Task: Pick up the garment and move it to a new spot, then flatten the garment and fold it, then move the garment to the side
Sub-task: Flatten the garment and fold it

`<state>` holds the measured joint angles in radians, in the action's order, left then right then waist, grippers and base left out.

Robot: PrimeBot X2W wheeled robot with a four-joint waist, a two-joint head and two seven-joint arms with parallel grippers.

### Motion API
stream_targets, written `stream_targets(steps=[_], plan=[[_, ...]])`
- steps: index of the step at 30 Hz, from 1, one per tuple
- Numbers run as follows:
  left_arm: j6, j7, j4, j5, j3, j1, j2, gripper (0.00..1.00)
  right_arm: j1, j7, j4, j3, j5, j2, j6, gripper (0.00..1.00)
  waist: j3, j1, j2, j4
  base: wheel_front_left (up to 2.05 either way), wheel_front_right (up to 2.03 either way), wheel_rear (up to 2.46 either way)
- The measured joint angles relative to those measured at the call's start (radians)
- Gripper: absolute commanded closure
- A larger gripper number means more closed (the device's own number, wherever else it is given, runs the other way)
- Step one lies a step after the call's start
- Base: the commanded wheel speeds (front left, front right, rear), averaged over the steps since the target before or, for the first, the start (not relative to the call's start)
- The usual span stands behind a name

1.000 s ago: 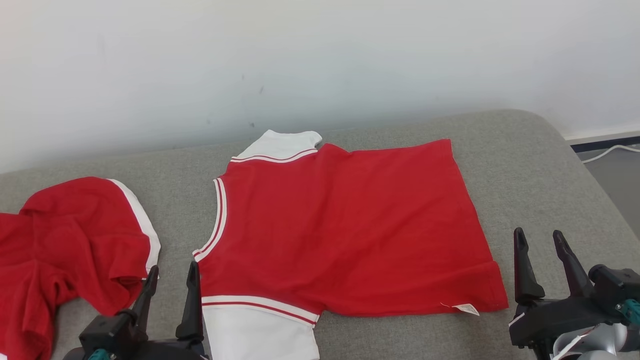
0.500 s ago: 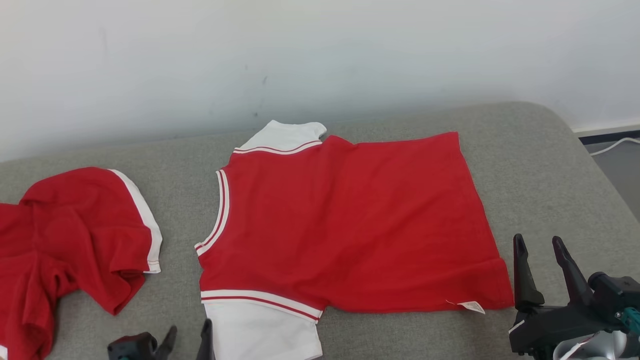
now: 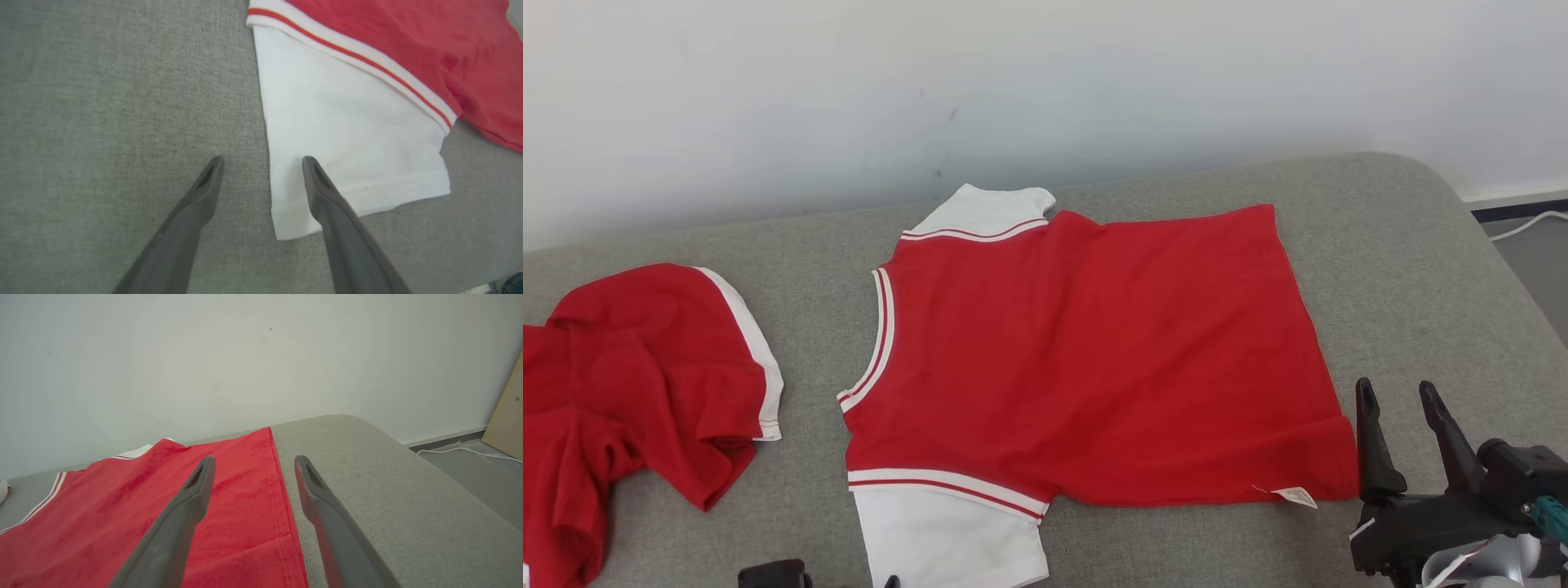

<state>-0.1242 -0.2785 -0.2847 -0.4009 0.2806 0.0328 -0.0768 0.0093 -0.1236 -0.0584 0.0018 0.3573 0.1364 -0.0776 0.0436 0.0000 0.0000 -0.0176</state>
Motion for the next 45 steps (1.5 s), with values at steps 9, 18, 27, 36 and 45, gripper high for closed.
stream_targets(steps=[9,18,27,36,45], plan=[[0.001,-0.090,0.007,-0.013,0.019,-0.002,-0.007,0.40,0.000,-0.002,-0.006,0.000,0.000,0.001,0.003,0.00,0.006,0.0000,0.0000,0.000,0.00,0.00,0.00],[0.003,-0.148,0.040,-0.044,0.044,0.000,-0.006,0.50,0.000,-0.008,-0.015,-0.001,0.000,0.005,0.003,0.00,0.010,0.0000,0.0000,0.002,0.00,0.00,0.00],[0.011,-0.170,0.051,-0.062,0.056,0.000,0.012,1.00,0.009,0.040,-0.047,0.022,-0.017,0.027,0.007,0.00,0.013,0.0000,0.0000,0.004,0.00,0.00,0.00],[0.011,-0.179,0.066,-0.062,0.052,0.000,0.012,1.00,0.027,0.171,-0.150,0.046,-0.016,0.040,0.006,0.00,0.025,0.0000,0.0000,0.005,0.00,0.00,0.00],[0.010,-0.189,0.083,-0.057,0.058,-0.001,0.012,1.00,-0.004,0.231,-0.215,0.020,-0.016,0.041,-0.012,0.00,0.039,0.0000,0.0000,0.012,0.00,0.00,0.00]])
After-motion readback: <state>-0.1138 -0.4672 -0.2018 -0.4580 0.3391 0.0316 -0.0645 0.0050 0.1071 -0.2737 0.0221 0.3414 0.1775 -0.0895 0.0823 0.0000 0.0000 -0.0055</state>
